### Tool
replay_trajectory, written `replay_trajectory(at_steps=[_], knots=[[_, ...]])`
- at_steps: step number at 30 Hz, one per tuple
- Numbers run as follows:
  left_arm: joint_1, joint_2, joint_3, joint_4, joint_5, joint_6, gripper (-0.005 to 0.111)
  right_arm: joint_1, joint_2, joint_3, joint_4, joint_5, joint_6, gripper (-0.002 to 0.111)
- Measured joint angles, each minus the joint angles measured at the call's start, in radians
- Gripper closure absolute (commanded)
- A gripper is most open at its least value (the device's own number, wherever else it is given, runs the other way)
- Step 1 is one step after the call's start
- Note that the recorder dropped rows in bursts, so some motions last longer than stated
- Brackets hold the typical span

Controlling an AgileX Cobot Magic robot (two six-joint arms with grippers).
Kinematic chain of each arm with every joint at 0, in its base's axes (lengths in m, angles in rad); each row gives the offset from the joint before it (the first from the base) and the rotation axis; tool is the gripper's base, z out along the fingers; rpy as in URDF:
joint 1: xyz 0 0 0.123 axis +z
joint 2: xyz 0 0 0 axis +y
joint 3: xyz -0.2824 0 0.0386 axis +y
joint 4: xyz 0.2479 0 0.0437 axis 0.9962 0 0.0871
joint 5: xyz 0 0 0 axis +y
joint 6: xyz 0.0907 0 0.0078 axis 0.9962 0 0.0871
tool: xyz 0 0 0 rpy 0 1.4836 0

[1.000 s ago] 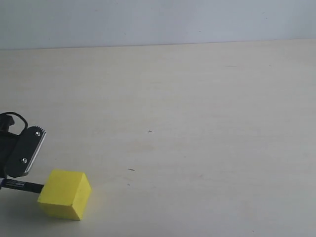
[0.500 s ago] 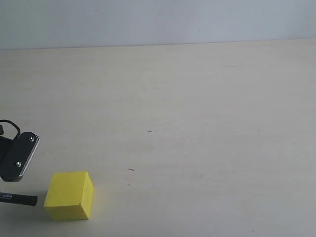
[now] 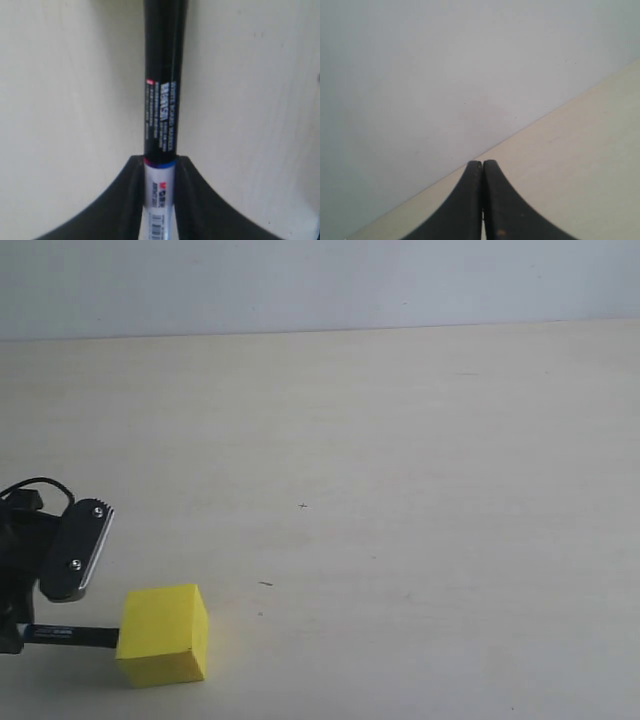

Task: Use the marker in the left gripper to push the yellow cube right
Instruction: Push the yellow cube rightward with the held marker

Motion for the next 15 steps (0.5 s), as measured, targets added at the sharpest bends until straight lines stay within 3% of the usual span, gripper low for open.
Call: replay_trajectory(at_steps=[4, 8, 11, 15], knots=[[-0.031, 0.0, -0.024, 0.022, 0.014, -0.026, 0.107, 0.0, 0.0, 0.0, 0.0, 0.0, 0.0, 0.108], [0.028, 0.009, -0.024, 0.087, 0.074, -0.087, 0.107, 0.0, 0.0, 0.0, 0.0, 0.0, 0.0, 0.108], [0.03, 0.014, -0.024, 0.082, 0.076, -0.136, 0.107, 0.0, 0.0, 0.0, 0.0, 0.0, 0.0, 0.108], [-0.051, 0.072, -0.025, 0.053, 0.024, -0.15, 0.107, 0.0, 0.0, 0.0, 0.0, 0.0, 0.0, 0.108]])
